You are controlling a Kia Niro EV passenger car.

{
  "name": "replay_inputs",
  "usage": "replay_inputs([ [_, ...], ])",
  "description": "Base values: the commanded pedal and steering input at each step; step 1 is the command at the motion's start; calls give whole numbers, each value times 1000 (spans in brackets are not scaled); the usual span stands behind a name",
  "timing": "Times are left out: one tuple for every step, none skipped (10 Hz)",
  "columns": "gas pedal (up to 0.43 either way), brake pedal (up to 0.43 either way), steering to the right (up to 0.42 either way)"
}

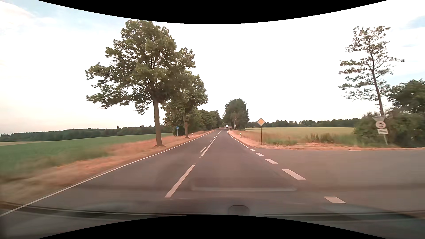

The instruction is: Follow the waypoints while adhering to traffic rules and regulations

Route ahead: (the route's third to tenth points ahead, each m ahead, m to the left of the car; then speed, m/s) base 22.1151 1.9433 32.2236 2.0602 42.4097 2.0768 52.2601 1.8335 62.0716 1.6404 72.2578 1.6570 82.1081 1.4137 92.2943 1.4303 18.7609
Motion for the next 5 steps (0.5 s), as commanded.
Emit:
replay_inputs([
  [98,0,-3],
  [98,0,-3],
  [98,0,-3],
  [98,0,-2],
  [98,0,0],
])
